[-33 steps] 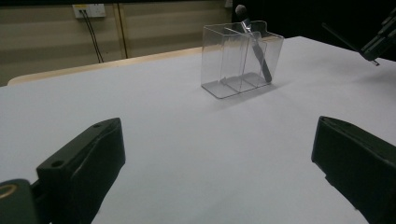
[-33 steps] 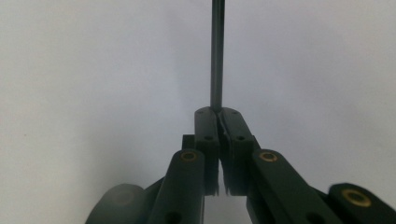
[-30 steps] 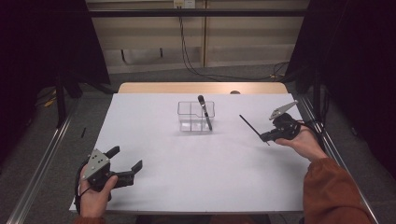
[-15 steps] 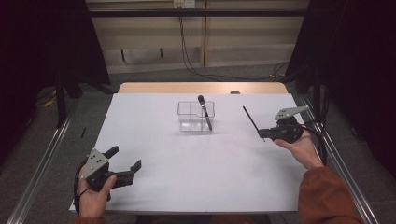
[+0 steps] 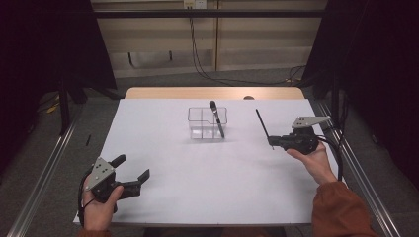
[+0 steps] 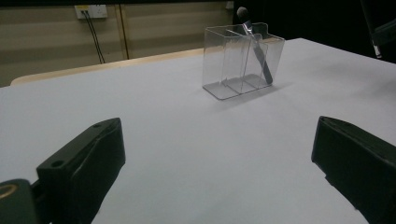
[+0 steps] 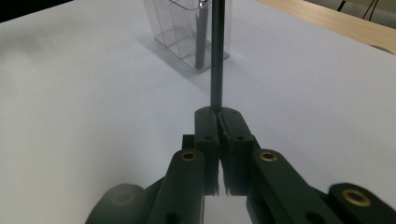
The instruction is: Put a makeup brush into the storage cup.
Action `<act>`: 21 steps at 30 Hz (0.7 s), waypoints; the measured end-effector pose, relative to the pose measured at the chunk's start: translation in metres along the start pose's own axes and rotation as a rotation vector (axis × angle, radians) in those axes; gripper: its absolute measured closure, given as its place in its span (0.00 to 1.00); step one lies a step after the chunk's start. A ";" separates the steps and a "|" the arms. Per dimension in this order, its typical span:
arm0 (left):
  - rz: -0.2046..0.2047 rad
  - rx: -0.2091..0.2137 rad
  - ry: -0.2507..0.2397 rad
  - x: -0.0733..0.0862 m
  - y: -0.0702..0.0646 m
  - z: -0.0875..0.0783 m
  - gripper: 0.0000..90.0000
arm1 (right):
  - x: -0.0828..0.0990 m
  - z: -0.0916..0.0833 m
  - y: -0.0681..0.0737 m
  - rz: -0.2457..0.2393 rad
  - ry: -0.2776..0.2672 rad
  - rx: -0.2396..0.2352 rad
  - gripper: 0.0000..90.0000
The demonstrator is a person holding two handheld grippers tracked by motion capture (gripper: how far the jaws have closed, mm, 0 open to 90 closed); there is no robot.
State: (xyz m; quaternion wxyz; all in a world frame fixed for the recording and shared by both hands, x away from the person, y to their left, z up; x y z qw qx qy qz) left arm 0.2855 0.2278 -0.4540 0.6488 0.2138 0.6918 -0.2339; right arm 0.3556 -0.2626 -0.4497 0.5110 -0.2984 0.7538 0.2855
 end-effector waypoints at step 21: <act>-0.007 -0.006 -0.012 -0.005 -0.003 -0.002 0.03 | -0.011 0.025 0.057 -0.049 0.018 -0.173 0.97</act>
Point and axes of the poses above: each handheld gripper's, and its own axes: z roughly forward along the jaws, x roughly out of its underside, y roughly to its left, the point moved 5 cm from there along z, roughly forward along the jaws, and after that the axes turned 15 degrees about -y, right-handed, at the moved point
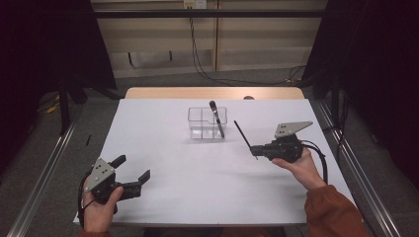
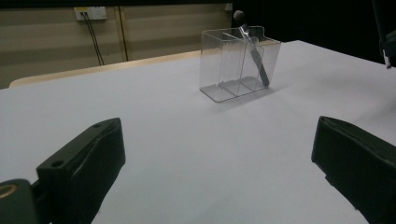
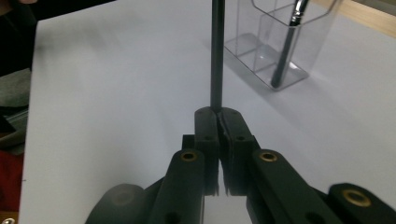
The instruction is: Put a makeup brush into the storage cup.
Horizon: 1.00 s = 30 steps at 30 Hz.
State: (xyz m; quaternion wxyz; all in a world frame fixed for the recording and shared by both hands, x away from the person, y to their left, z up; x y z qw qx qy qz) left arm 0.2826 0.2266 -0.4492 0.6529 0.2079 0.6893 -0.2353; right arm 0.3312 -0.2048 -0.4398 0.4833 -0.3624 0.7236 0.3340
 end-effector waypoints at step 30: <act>0.019 0.038 0.032 -0.001 -0.005 0.009 0.03 | -0.014 0.047 0.034 -0.080 0.118 -0.187 0.97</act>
Point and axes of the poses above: each handheld gripper's, and its own axes: z roughly forward along the jaws, x roughly out of its underside, y roughly to its left, the point moved 5 cm from there along z, roughly forward along the jaws, and after that the axes turned 15 degrees about -y, right-handed, at the moved point
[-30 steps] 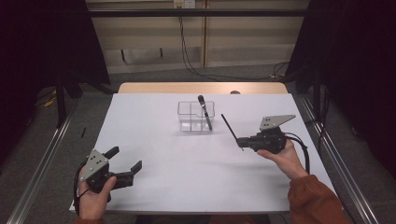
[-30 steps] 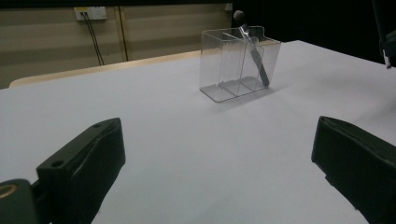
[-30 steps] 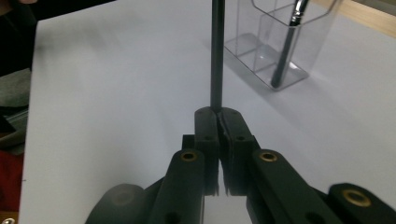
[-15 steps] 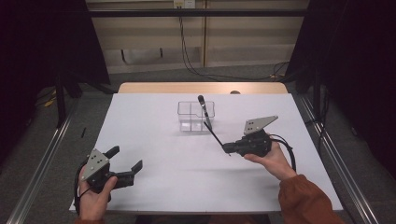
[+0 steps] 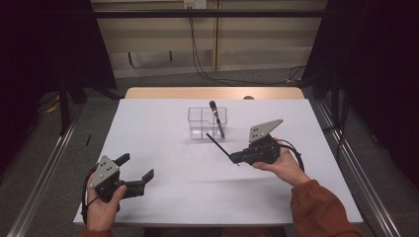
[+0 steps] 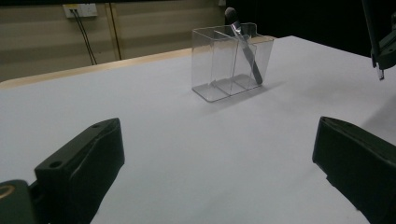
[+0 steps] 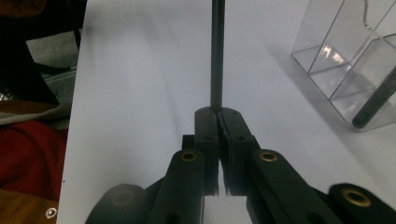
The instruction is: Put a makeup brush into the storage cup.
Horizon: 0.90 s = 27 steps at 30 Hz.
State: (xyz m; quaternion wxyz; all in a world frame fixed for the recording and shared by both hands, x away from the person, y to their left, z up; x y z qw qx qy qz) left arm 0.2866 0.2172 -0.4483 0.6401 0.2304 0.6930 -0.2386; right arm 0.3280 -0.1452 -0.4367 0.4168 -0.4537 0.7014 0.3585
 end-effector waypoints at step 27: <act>0.029 0.121 0.081 -0.011 -0.007 0.023 0.03 | -0.004 0.027 -0.003 -0.081 0.331 -0.101 0.97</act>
Point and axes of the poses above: each handheld gripper's, and its own axes: z roughly forward along the jaws, x roughly out of its underside, y roughly to its left, the point moved 5 cm from there along z, roughly forward along the jaws, and after that the axes turned 15 degrees about -y, right-handed, at the moved point
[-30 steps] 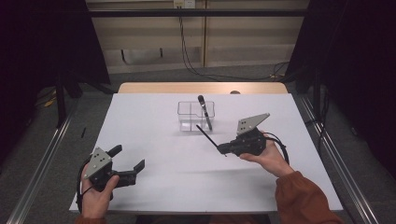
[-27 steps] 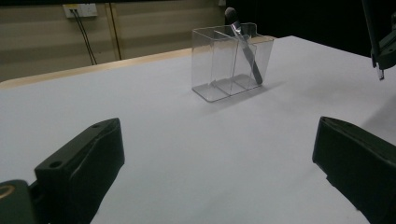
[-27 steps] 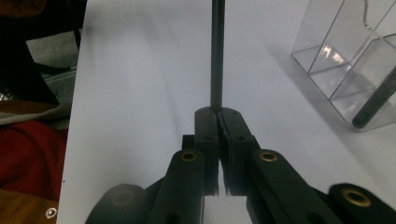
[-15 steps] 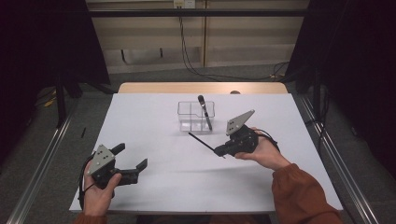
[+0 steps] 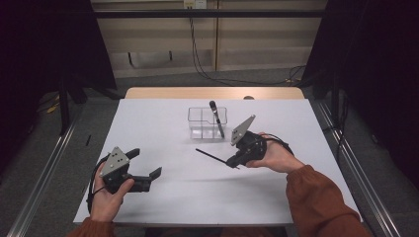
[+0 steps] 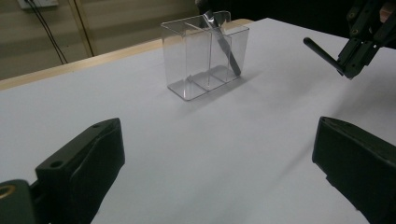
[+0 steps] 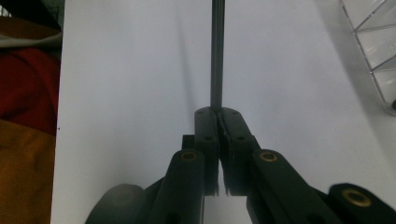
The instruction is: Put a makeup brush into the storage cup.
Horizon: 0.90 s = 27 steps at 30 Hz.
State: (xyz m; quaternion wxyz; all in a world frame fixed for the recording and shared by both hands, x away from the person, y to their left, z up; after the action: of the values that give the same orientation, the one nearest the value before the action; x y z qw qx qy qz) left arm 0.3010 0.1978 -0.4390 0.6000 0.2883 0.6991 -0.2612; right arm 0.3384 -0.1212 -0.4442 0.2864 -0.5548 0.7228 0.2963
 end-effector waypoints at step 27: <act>0.058 0.180 0.139 -0.012 -0.026 0.043 0.03 | 0.002 0.011 0.000 -0.072 0.200 -0.057 0.97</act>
State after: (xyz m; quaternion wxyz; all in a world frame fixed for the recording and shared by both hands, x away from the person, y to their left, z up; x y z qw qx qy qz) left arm 0.3137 0.1479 -0.4332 0.5292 0.3785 0.7040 -0.2849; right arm 0.3389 -0.1138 -0.4532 0.2072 -0.6152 0.7186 0.2493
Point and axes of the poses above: each handheld gripper's, and its own axes: z roughly forward along the jaws, x roughly out of its underside, y roughly to its left, the point moved 5 cm from there along z, roughly forward along the jaws, and after that the axes turned 15 degrees about -y, right-handed, at the moved point
